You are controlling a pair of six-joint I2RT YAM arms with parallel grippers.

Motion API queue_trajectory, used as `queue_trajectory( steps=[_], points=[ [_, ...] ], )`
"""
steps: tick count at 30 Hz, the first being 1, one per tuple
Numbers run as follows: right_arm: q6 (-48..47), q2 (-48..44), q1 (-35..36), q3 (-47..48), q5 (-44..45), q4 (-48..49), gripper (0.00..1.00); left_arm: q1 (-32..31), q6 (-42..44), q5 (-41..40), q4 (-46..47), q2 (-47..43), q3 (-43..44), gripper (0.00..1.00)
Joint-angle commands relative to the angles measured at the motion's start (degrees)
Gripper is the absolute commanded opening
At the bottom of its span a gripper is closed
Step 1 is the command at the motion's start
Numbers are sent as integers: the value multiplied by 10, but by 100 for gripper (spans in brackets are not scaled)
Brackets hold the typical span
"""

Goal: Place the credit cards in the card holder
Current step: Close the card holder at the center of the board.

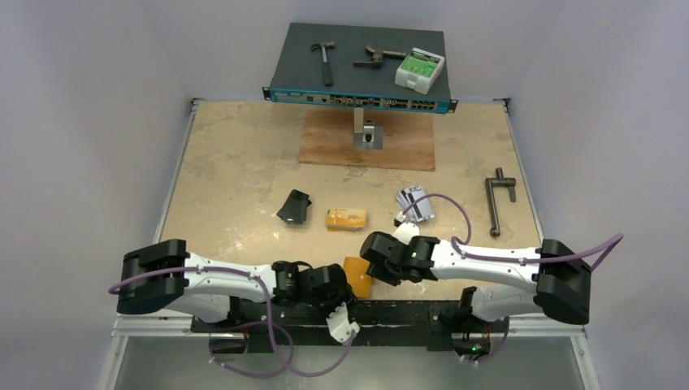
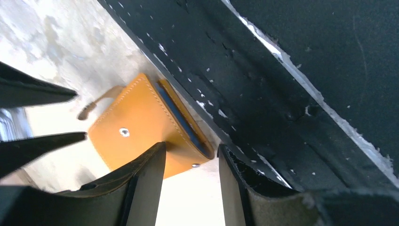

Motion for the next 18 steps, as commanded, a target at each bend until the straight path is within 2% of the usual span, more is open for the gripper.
queue_trajectory(
  steps=[1, 6, 9, 13, 18],
  points=[
    [-17, 26, -2, 35, -3, -15, 33, -8, 44, -5, 44, 18, -26, 45],
    [-15, 33, -2, 34, 2, -16, 21, -13, 50, -20, 44, 31, -27, 45],
    [-8, 24, -3, 20, 3, -20, 18, -17, 48, -23, 39, 35, -28, 45],
    [3, 4, -3, 7, 14, -34, 0, -22, 44, -24, 33, 35, -29, 45],
    [0, -6, -3, 13, 28, -67, 0, -26, 46, -28, 24, 32, -29, 44]
  ],
)
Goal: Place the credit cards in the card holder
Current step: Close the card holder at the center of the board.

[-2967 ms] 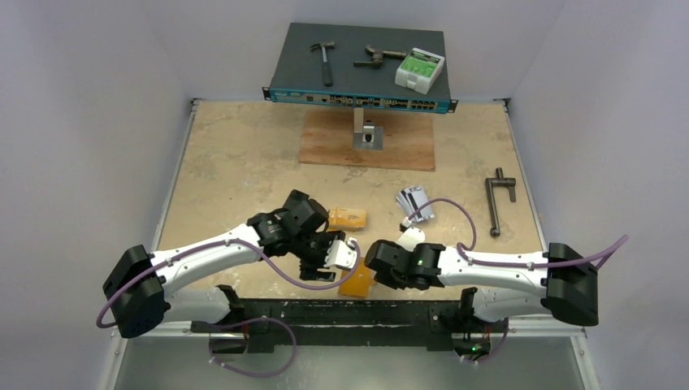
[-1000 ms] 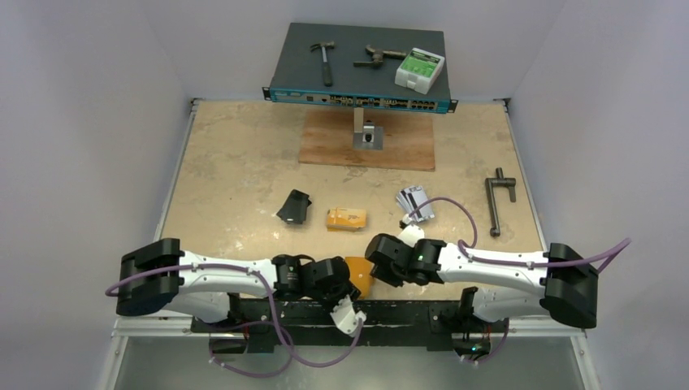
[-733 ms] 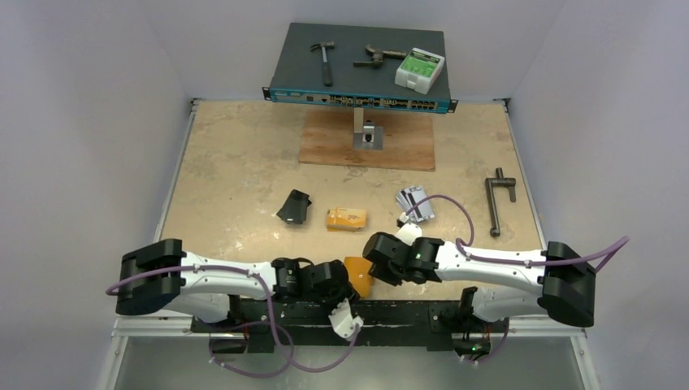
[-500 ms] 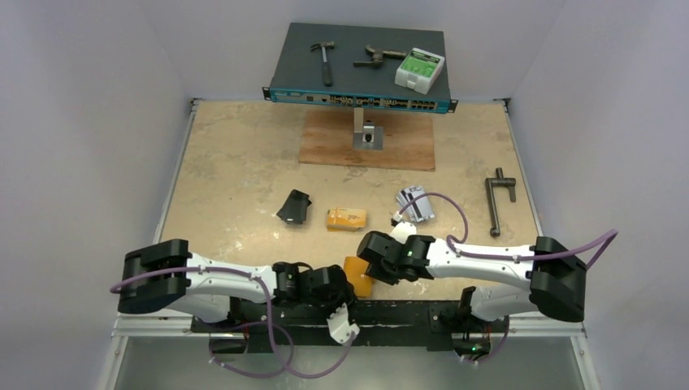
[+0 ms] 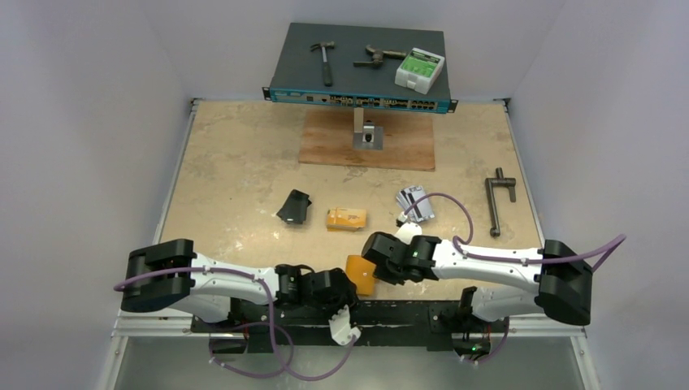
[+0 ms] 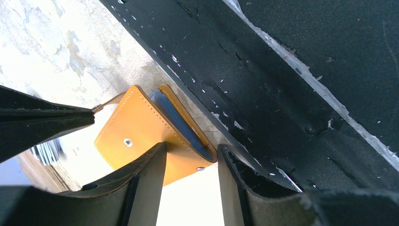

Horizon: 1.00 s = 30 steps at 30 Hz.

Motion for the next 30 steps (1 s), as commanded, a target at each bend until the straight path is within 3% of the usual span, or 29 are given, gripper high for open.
queue_trajectory(
  steps=[1, 5, 8, 11, 21, 26, 30],
  points=[
    [6, -11, -2, 8, 28, -50, 0, -5, 0, 1, -39, 12, -14, 44],
    [-11, 5, -1, 34, 42, -85, 0, -8, -6, 0, -44, 14, -9, 43],
    [-20, 20, -1, 48, 44, -84, 18, -10, -8, -2, -41, 15, -8, 43],
    [-23, 34, -2, 55, 45, -73, 23, -14, -10, -6, -39, 17, -6, 43],
    [-28, 52, -2, 49, 38, -42, 23, -18, -15, -10, -41, 17, -6, 42],
    [-27, 63, -1, 59, 45, -51, 1, -21, -19, -12, -44, 19, -5, 42],
    [-20, 46, -2, 52, 48, -59, 0, -22, -23, -13, -45, 16, -5, 42]
  ],
)
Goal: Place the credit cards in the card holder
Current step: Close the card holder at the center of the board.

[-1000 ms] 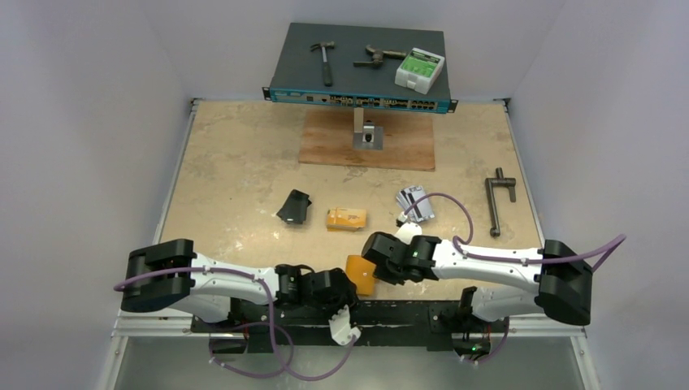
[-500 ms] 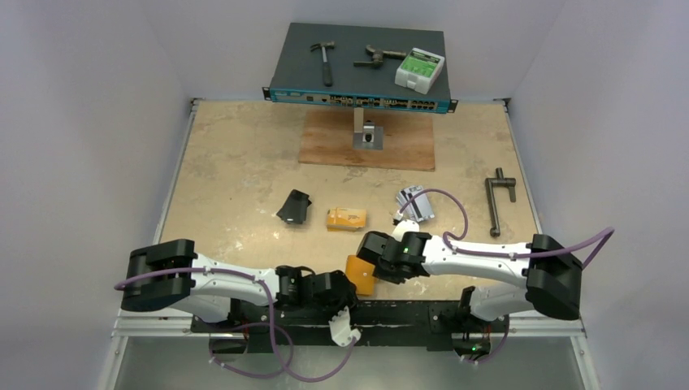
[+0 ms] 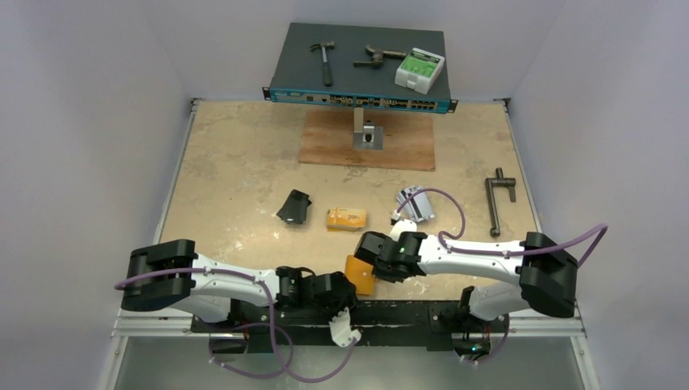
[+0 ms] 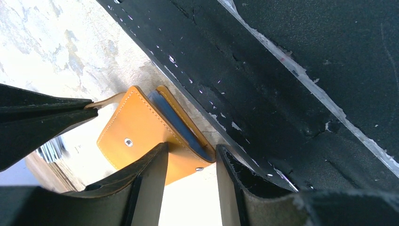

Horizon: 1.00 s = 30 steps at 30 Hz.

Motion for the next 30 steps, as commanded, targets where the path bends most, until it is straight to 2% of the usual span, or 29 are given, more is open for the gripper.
queue_trajectory(
  steps=[1, 6, 13, 23, 28, 30],
  points=[
    [11, -22, -1, 13, 26, -15, 0, -6, -20, 11, -44, 12, -5, 42],
    [-31, -32, 0, 27, 37, 14, 0, -7, -20, 13, -42, 14, -5, 42],
    [-96, 31, 5, 71, 10, 47, 0, -9, -15, 21, -51, 23, -1, 42],
    [-155, 84, 6, 49, -47, 137, 0, -9, 3, 33, -51, 32, -5, 40],
    [-175, 125, 5, 52, -63, 167, 0, -9, -2, -2, -54, 31, 4, 40],
    [-172, 124, 5, 42, -61, 169, 0, -4, -24, -12, -86, 21, 29, 45]
  ],
)
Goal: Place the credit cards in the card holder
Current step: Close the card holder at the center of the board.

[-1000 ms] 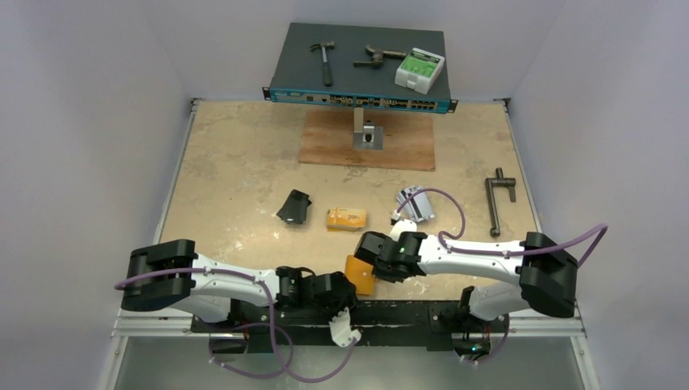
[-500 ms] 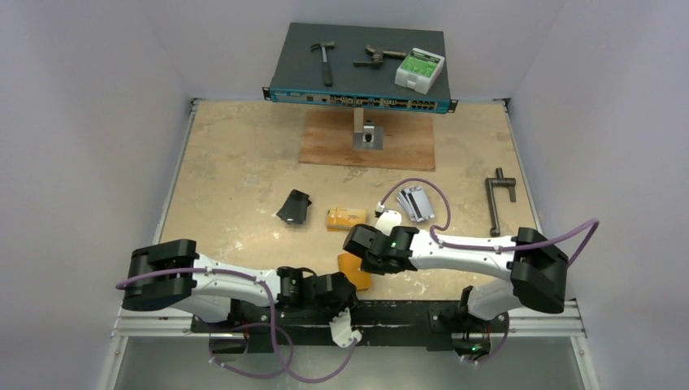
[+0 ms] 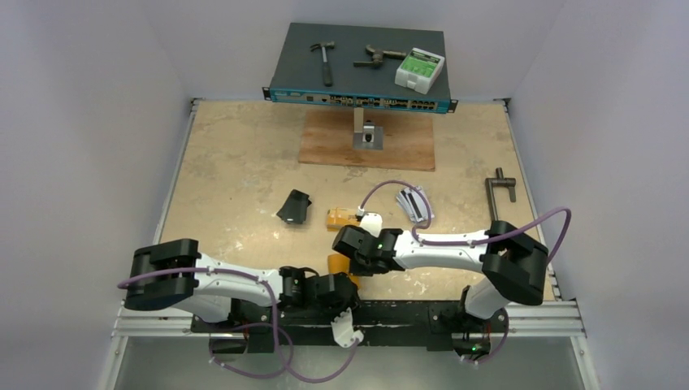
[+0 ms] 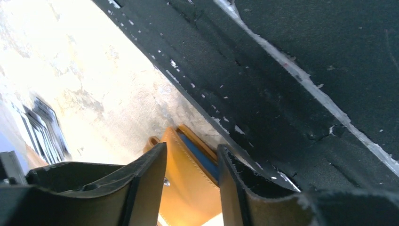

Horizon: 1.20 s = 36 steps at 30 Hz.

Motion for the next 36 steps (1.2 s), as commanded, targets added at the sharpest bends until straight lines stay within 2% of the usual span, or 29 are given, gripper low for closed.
queue_trajectory(
  steps=[1, 4, 9, 11, 13, 17, 23, 29, 33, 36],
  points=[
    [-14, 13, 1, -16, -16, 32, 0, 3, -40, -18, -101, 5, 32, 51],
    [-12, 4, -7, -37, -14, 37, 0, 15, -77, -18, -164, -7, 71, 67],
    [-9, -19, -22, -64, -7, 35, 0, 53, -112, 22, -289, -41, 144, 86],
    [-15, -27, -26, -65, -6, 26, 0, 72, -98, 31, -327, -59, 158, 88],
    [-20, -34, -26, -64, -7, 17, 0, 92, -52, 21, -322, -74, 141, 88],
    [-22, -51, -27, -65, -9, 3, 0, 105, 34, -32, -218, -74, 47, 80],
    [-21, -79, -33, -75, -18, 7, 0, 105, 116, -40, -13, -49, -63, 63],
    [-35, -104, -49, -94, -39, 21, 0, 105, 147, -35, 215, -41, -120, 41],
    [-44, -123, -66, -115, -54, 32, 0, 105, 174, -13, 327, -38, -175, 25],
    [-50, -140, -72, -124, -62, 42, 0, 105, 193, 7, 347, -32, -203, 25]
  ],
)
